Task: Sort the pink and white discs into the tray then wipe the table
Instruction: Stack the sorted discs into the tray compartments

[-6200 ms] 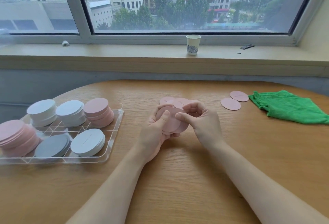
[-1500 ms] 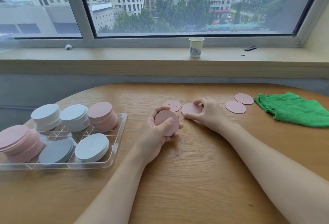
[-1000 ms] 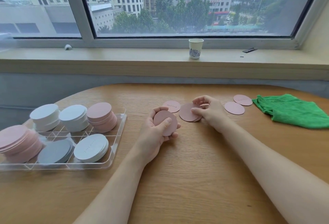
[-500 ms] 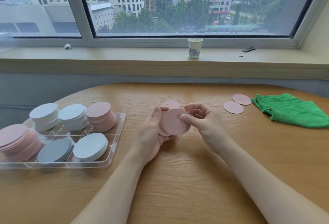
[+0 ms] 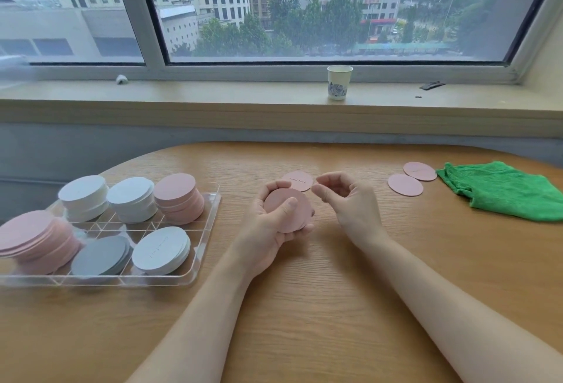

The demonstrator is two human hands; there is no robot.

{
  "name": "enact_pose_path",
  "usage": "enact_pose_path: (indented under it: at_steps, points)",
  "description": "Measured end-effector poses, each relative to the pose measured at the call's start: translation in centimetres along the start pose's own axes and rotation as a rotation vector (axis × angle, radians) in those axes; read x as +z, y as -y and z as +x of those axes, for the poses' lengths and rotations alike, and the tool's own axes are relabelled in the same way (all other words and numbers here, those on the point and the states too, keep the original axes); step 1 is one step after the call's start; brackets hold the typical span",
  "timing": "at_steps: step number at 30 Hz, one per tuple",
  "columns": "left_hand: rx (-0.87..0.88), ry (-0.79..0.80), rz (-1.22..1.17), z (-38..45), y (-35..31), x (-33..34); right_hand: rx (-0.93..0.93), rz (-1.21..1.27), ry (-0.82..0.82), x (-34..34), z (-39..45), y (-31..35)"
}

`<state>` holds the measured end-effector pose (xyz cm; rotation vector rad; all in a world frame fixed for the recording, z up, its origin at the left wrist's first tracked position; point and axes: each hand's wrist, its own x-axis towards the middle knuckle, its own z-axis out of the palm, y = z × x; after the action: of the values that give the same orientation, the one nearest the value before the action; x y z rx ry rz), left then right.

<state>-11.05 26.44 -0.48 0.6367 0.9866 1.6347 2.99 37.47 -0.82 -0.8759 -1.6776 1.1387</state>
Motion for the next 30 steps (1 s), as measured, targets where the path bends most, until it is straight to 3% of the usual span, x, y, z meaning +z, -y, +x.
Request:
enact_pose_path:
  at_steps: [5, 11, 24, 30]
  points:
    - [0.1, -0.201, 0.017, 0.4, -0.6, -1.2, 0.008, -0.576, 0.09, 1.3, 4.2, -3.2]
    - [0.119, -0.237, 0.062, 0.7, -0.6, -1.2, 0.073, -0.846, 0.132, 3.5, 7.3, -3.9]
    - [0.109, -0.188, 0.094, 0.5, -0.5, -0.8, 0.166, -0.798, 0.226, 3.3, 8.0, -2.7]
    - [0.125, -0.188, 0.078, 0.8, -0.3, -1.0, 0.283, -0.619, 0.197, 3.7, 8.7, -3.1]
